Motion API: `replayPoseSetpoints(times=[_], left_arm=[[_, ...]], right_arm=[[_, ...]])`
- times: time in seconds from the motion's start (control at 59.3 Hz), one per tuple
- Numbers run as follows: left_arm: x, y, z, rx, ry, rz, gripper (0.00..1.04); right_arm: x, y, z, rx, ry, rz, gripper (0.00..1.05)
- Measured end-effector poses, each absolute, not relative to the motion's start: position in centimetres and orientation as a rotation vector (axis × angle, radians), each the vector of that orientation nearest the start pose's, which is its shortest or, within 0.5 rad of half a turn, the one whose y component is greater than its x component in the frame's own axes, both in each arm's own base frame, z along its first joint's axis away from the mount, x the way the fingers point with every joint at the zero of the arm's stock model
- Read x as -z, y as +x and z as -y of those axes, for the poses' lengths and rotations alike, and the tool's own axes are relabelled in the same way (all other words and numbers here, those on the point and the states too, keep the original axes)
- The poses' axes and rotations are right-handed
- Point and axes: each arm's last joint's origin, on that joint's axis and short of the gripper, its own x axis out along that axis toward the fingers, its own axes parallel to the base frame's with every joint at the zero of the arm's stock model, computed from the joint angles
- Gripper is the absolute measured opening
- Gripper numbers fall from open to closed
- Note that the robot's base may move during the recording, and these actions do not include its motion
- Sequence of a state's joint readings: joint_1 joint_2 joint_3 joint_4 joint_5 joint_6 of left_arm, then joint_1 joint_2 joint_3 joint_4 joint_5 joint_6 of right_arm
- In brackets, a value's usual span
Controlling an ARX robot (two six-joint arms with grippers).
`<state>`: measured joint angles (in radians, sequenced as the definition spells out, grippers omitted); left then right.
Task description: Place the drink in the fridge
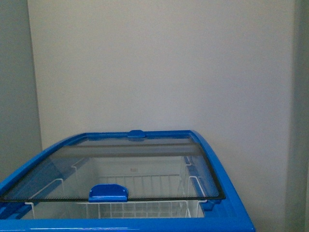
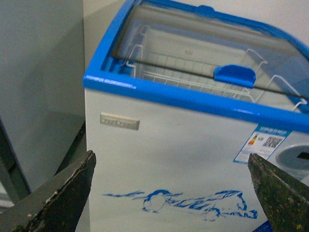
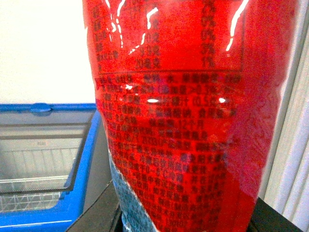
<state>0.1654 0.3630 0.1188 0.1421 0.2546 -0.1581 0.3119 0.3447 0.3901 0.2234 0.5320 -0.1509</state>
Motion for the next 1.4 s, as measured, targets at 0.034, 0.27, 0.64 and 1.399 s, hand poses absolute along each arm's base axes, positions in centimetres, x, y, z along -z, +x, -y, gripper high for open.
replayPoseSetpoints(times=[0.034, 0.27, 0.64, 1.399], left_arm=[[-19.4, 12.8, -1.6, 0.095, -0.172, -0.098, 0.97], [-23.7, 21.1, -3.4, 0.236, 0.065, -0.025, 0.97], [-23.2, 31.5, -2.1, 0.792, 0.606, -0.063, 0.97], [-22.9, 43.4, 2.0, 1.026, 0.905, 0.014, 0.97]], right_arm=[[-28.8, 10.3, -1.8, 0.237, -0.039, 0.228, 0.37], [-28.8, 10.3, -1.8, 0.237, -0.039, 0.228, 0.37], [-28.8, 10.3, -1.8, 0.238, -0.039, 0.228, 0.37], [-28.8, 10.3, -1.8, 0.238, -0.039, 0.228, 0.37]])
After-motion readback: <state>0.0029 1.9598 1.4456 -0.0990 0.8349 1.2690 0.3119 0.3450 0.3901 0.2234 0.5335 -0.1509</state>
